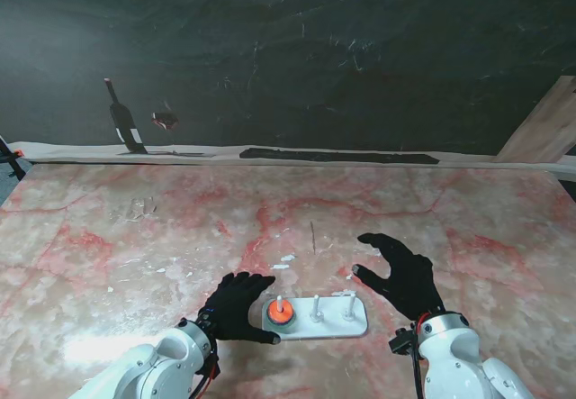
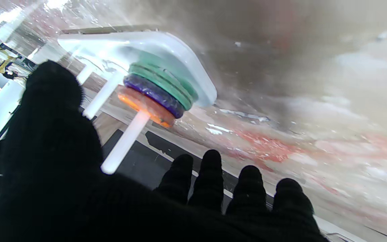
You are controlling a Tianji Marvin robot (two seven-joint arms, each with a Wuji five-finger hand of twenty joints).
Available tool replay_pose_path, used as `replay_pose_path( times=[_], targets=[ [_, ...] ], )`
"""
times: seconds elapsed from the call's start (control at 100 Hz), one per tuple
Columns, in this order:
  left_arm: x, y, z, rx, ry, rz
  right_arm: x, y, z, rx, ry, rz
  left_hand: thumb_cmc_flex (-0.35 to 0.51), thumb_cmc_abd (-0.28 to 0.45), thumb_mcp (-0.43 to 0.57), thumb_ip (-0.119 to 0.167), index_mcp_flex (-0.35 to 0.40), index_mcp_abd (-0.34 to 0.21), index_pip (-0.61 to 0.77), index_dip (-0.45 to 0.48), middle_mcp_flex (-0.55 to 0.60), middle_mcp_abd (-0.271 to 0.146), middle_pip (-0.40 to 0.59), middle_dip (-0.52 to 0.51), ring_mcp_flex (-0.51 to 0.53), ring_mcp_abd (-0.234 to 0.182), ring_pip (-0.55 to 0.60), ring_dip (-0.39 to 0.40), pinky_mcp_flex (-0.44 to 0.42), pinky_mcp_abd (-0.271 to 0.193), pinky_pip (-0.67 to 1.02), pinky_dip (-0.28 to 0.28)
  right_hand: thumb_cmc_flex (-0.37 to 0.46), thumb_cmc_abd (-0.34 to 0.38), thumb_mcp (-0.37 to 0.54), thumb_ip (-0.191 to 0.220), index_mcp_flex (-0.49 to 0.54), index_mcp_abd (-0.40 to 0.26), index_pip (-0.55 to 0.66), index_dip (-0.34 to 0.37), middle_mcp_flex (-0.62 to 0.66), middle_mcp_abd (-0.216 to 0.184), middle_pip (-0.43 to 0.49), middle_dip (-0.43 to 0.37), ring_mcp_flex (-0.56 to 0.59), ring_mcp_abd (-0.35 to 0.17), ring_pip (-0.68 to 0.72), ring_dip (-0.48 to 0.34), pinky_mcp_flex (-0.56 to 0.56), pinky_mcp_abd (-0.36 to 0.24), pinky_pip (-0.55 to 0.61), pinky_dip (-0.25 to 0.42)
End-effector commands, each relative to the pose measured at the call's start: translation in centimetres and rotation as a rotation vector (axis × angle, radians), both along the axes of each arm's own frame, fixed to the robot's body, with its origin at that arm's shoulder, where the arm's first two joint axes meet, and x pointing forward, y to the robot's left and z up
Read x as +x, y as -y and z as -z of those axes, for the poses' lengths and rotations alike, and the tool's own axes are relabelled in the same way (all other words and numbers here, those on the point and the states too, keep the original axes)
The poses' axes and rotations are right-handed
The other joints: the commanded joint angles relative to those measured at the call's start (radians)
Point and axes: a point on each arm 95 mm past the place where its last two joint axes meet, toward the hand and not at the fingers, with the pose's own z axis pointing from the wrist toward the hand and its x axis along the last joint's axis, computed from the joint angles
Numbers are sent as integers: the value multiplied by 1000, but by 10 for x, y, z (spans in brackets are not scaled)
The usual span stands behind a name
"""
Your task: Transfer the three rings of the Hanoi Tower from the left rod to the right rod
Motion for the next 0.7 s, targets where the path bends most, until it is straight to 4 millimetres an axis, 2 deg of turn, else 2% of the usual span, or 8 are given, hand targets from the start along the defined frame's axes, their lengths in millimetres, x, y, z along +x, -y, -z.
replay_pose_path(
  times=[0.0,0.18,0.26,0.39,0.54,0.69],
  targets=[
    [2,4,1,-13,-7,10,-1,2,4,9,-21,6,-23,-30,17,33,-9,0,-11,7,-36,-24,-31,14,-22,-18,-39,-9,-1,-8,-17,-16,16,21,-25,21,24,-4,9,4,-9,2,7,1,-27,1,-17,-16,-16,-14,-29,-20],
    [5,8,5,-12,6,23,-1,3,5,14,-28,14,-16,-34,18,32,-11,4,15,47,-29,-19,-30,38,-22,-19,-23,14,-1,-11,-4,-7,18,31,-34,21,27,-4,12,5,-13,5,10,2,-30,1,-24,-13,-17,-17,-42,-16],
    [6,10,7,-5,18,30,-2,4,5,17,-31,17,-5,-38,17,27,-23,2,39,117,-28,-18,-21,50,-25,-14,-13,54,-3,-11,4,6,20,34,-37,22,29,-4,14,5,-16,7,11,2,-32,1,-26,-12,-17,-19,-48,-13],
    [8,12,8,-2,31,37,-3,4,5,17,-37,15,5,-42,17,24,-18,-4,55,168,-21,-21,-2,65,-24,-17,-8,84,-4,-13,8,16,23,35,-43,22,34,-2,17,6,-16,9,14,3,-33,1,-27,-10,-15,-20,-55,-8],
    [11,12,8,-2,39,36,-5,5,6,13,-42,14,14,-44,14,16,-4,-3,177,214,3,-13,105,104,-26,-13,16,175,-4,-15,12,30,24,39,-48,23,41,-1,22,8,-15,12,19,5,-34,1,-27,-9,-15,-23,-61,-2],
    [13,15,8,-8,50,44,-8,7,6,18,-42,21,25,-49,14,9,3,-6,325,217,23,-8,225,134,-10,-8,64,214,-6,-17,20,49,26,41,-52,23,42,-1,25,10,-14,13,24,7,-33,0,-27,-7,-14,-23,-66,5]
  ],
)
